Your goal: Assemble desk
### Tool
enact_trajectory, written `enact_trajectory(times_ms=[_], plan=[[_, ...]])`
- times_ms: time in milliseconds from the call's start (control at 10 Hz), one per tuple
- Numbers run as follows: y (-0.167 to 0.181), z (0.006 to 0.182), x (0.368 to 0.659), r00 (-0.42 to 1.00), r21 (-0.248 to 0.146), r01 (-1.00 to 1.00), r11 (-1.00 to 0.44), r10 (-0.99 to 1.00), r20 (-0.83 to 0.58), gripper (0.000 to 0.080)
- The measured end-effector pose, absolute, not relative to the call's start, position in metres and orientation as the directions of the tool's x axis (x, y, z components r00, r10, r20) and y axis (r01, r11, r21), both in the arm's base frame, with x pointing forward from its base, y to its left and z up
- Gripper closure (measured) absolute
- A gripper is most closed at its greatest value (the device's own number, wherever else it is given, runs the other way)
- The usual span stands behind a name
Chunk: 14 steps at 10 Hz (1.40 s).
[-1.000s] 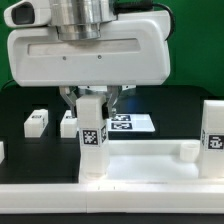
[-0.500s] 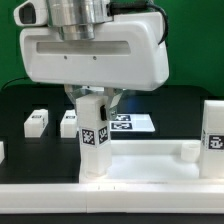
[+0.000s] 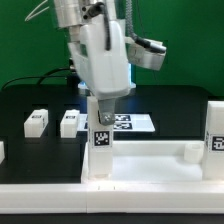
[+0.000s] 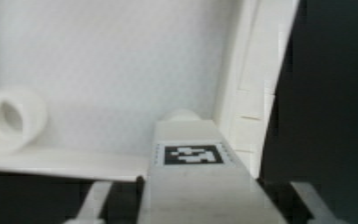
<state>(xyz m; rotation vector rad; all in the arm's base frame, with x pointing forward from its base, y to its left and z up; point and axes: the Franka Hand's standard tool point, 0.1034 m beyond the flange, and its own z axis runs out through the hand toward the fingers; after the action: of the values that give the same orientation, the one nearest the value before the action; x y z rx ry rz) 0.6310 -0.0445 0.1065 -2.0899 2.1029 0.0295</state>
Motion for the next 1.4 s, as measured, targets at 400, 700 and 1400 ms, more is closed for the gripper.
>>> enact_trajectory(times_ms=[400, 700, 1400], plan=[[-0.0434, 0.1052, 0.6293, 0.02, -0.121, -0.993, -0.003, -0.99, -0.139, 0.0306], [-0.0376, 0.1073, 0.625, 0.513, -0.114, -0.855, -0.506, -0.858, -0.041, 0.0154], [-0.0472, 0.1107, 0.6317, 0.963, -0.087, -0.265, -0.96, -0.269, 0.031, 0.015]])
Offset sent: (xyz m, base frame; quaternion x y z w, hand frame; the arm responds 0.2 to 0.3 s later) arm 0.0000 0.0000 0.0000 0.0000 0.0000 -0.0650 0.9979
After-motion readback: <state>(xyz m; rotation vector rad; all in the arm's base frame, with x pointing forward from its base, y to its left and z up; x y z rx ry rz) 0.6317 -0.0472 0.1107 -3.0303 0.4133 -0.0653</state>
